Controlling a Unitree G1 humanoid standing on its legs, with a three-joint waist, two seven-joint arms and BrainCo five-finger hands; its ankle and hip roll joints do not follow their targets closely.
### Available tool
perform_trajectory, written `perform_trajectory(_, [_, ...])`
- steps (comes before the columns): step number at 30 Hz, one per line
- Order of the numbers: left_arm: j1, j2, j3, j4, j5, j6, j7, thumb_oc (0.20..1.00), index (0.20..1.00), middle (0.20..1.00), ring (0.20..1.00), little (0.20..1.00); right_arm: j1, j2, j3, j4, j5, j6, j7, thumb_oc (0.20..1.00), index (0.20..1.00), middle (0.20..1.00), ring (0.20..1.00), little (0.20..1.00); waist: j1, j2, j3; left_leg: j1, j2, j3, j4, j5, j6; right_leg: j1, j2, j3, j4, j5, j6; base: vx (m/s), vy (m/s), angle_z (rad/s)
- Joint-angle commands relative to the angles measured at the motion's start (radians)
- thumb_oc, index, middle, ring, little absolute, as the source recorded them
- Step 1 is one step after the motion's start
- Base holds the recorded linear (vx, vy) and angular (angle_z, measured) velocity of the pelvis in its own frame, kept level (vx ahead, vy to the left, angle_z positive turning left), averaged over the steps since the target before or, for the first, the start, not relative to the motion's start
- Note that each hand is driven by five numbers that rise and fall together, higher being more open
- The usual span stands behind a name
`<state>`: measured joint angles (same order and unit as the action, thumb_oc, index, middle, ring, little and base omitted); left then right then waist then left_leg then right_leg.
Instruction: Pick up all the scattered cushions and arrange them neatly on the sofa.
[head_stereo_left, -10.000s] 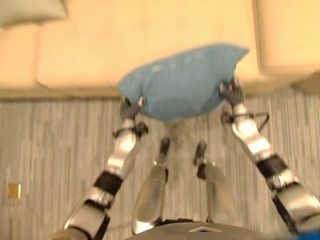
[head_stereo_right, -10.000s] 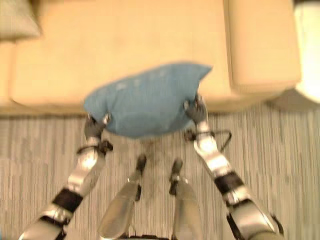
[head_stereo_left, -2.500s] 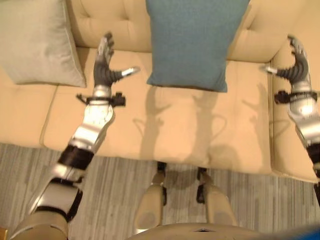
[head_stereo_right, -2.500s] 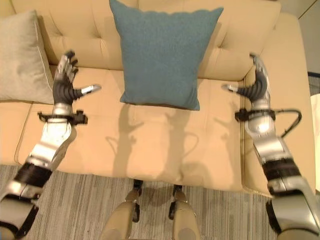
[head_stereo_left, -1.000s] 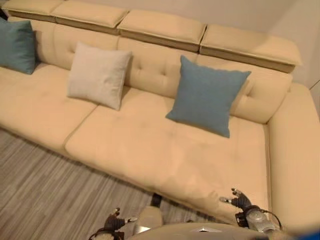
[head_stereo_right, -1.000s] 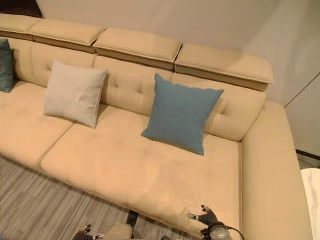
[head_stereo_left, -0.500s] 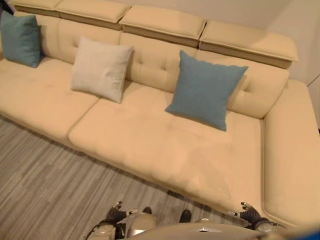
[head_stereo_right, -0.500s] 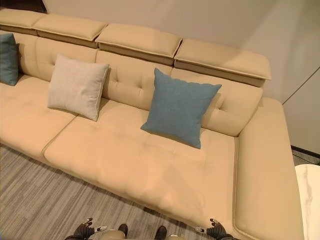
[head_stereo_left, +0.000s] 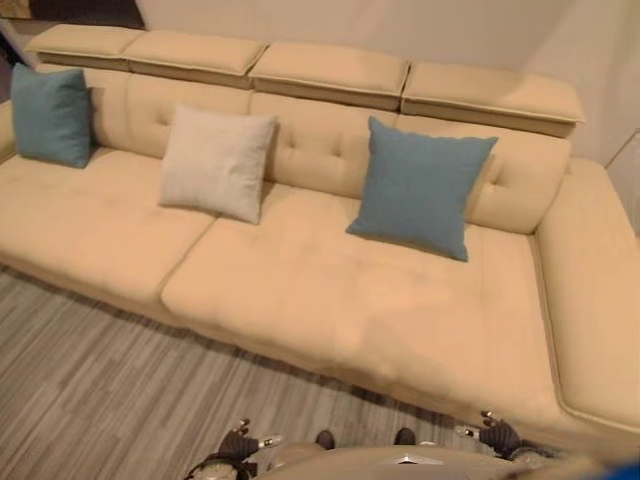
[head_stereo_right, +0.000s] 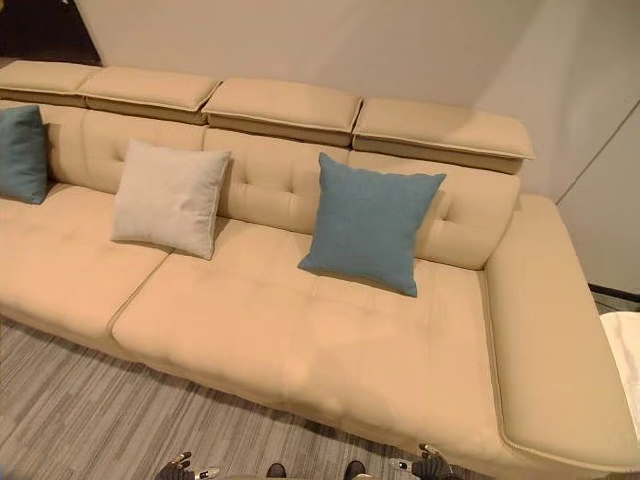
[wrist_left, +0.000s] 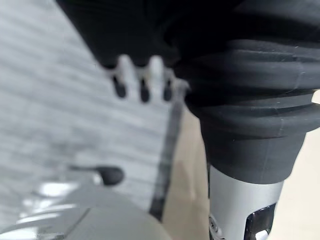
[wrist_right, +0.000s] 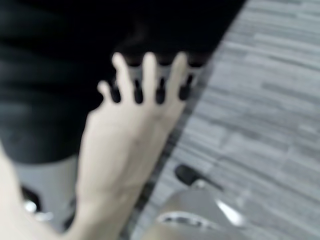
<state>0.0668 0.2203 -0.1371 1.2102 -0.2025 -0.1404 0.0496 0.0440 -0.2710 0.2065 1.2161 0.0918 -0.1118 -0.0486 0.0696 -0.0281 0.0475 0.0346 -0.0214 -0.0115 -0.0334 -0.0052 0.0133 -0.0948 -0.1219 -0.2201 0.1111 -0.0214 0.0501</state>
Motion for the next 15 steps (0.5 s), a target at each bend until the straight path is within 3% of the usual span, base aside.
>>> perform_trajectory(1, [-0.037, 0.017, 0.031, 0.025, 0.043, -0.020, 0.006, 1.000, 1.000, 1.000, 1.000, 1.000, -0.047, 0.002, 0.006, 0.017, -0.016, 0.000, -0.008, 1.000, 1.000, 1.000, 1.000, 1.000, 0.003, -0.032, 0.020, 0.001, -0.020, -0.063, -0.018, -0.012, -0.033, 0.103, -0.040, -0.014, -0.106, 0.076, 0.121, -0.01, 0.021, -0.11])
perform_trajectory(15, [-0.030, 0.010, 0.033, 0.048, 0.061, -0.010, 0.008, 1.000, 1.000, 1.000, 1.000, 1.000, -0.038, 0.003, 0.016, 0.035, -0.034, 0.006, -0.010, 1.000, 1.000, 1.000, 1.000, 1.000, 0.009, -0.028, -0.005, 0.034, -0.008, -0.057, -0.035, -0.006, -0.042, 0.162, -0.030, -0.035, -0.140, 0.061, 0.112, 0.01, -0.030, 0.00])
